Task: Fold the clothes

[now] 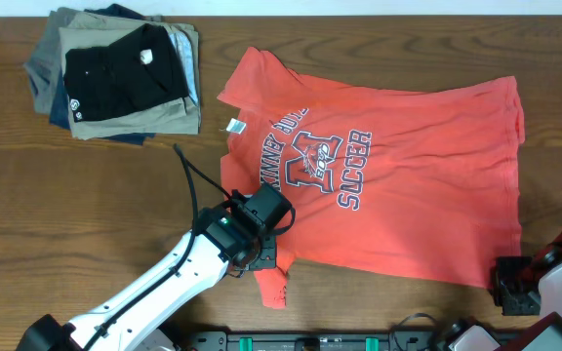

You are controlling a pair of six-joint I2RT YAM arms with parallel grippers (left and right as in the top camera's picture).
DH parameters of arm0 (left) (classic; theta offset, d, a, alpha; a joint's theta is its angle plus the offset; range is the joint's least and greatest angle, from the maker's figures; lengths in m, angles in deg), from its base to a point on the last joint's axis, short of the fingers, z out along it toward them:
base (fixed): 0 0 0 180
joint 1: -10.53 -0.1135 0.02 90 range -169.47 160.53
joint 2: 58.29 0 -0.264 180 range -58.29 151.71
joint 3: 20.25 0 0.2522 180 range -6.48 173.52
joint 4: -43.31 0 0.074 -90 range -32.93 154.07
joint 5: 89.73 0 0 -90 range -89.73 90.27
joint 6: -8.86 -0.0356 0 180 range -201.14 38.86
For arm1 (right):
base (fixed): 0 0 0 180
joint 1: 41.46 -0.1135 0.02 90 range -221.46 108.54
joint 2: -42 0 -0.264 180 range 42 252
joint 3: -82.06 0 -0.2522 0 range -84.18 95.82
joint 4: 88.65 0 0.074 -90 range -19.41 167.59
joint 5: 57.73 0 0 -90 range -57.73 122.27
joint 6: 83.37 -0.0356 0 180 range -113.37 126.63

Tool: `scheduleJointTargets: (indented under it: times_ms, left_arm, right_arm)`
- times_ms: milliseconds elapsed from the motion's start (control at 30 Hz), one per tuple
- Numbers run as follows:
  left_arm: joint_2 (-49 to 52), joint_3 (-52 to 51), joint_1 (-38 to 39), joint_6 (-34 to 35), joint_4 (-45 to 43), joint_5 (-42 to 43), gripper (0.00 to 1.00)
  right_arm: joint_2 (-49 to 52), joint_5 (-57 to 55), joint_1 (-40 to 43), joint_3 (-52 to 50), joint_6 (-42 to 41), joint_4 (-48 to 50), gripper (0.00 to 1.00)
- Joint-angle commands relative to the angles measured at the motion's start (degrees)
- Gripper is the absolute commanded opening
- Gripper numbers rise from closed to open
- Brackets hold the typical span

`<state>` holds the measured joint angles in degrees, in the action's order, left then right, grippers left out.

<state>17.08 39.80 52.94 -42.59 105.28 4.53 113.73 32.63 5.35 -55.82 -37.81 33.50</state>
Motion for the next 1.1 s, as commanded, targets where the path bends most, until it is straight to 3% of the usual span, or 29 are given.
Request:
scheduleJointTargets:
  times_ms: [0, 33, 67, 300, 867, 967, 1067]
  left_arm:
    - [0.3, -0.2, -0.2, -0.8, 0.4, -1.1, 0.06]
    - [0.3, -0.2, -0.2, -0.8, 0.4, -1.1, 0.06]
    - [0.3, -0.2, -0.2, -0.8, 0.4, -1.1, 0.06]
    - [-0.8, -0.1, -0.2, -3.3, 1.1, 0.1, 0.06]
    - [-15.2, 2.2, -0.2, -4.0, 5.7, 1.3, 0.06]
    - [-14.7, 2.2, -0.2, -4.0, 5.7, 1.3, 0.06]
    - [-14.1, 1.9, -0.2, -4.0, 5.8, 1.3, 0.06]
  right_arm:
    - [0.1, -1.5, 0.4, -0.4, -1.4, 0.0, 0.09]
    - [0.1, -1.5, 0.4, -0.4, -1.4, 0.0, 0.02]
    - [0.1, -1.5, 0.4, -0.4, -1.4, 0.0, 0.01]
    - [0.1, -1.4, 0.4, 0.2, -1.4, -0.7, 0.01]
    - [0.1, -2.2, 0.4, 9.2, -0.7, -10.6, 0.03]
    - [0.1, -3.0, 0.4, 9.0, -0.7, -10.7, 0.56]
    - [0.1, -3.4, 0.5, 8.4, -0.7, -9.8, 0.95]
